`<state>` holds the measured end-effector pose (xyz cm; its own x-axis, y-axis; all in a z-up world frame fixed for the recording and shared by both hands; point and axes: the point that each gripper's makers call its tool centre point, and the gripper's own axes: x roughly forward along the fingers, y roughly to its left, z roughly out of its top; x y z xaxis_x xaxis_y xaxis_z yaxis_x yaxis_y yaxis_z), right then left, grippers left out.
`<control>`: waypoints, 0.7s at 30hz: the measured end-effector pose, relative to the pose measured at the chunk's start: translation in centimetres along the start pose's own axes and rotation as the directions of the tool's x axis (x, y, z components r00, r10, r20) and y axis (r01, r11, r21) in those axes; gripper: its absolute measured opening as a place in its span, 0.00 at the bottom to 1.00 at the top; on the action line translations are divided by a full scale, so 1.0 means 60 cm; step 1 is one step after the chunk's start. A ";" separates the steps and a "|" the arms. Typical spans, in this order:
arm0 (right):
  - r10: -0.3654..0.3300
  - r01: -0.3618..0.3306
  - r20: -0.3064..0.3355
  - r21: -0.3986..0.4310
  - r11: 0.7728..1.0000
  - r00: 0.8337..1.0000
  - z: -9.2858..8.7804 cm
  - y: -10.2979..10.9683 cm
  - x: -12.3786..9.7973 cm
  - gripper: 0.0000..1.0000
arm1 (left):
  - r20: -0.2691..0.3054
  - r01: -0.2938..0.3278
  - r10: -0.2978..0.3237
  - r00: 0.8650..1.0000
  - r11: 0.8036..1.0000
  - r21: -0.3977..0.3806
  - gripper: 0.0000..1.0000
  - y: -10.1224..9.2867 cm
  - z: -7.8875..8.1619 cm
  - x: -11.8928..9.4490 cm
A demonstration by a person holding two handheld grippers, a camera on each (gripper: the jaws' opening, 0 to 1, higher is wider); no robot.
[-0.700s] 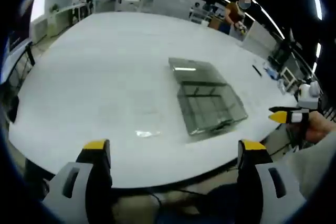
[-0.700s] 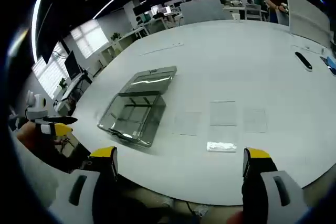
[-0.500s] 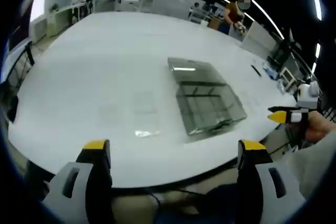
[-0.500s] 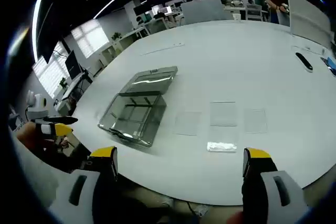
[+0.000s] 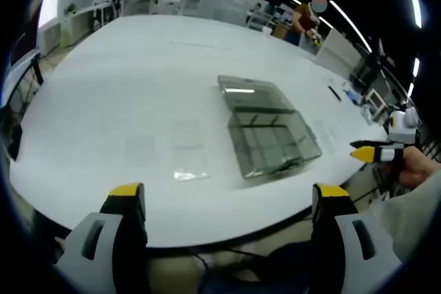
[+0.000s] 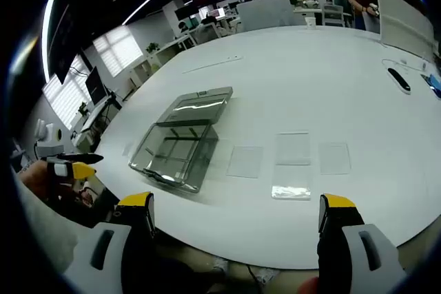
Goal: Insert the divider into the dual guide fixture by aligning both edges with the guide slots and pushing it downward to the bottom, including one-sided entry, uneven engagement, binding, and posture correction.
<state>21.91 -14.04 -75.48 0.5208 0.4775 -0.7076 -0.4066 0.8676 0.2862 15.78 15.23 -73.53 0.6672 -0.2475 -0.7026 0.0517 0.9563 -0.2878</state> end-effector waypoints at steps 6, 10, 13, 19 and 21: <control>0.001 -0.001 -0.001 0.003 1.000 1.000 0.000 -0.001 0.001 0.98 | 0.001 0.003 -0.003 1.000 1.000 -0.003 0.99 -0.001 0.001 0.002; 0.002 -0.002 -0.001 0.005 1.000 1.000 0.000 -0.001 0.002 0.98 | 0.000 0.004 -0.004 1.000 1.000 -0.004 0.99 -0.001 0.002 0.003; 0.003 -0.003 -0.002 0.004 1.000 1.000 0.000 -0.001 0.003 0.98 | -0.003 0.005 -0.005 1.000 1.000 -0.004 0.99 -0.002 0.002 0.004; 0.002 -0.002 -0.003 0.002 1.000 1.000 0.001 -0.001 0.004 0.98 | -0.003 0.006 -0.006 1.000 1.000 -0.004 0.99 -0.002 0.003 0.006; 0.001 -0.001 -0.003 0.003 1.000 1.000 0.001 -0.002 0.004 0.98 | -0.005 0.006 -0.006 1.000 1.000 -0.003 0.99 -0.002 0.003 0.007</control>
<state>22.09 -14.04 -75.65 0.5177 0.4781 -0.7095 -0.4053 0.8674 0.2887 16.20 15.03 -73.67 0.6629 -0.2544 -0.7042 0.0534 0.9542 -0.2945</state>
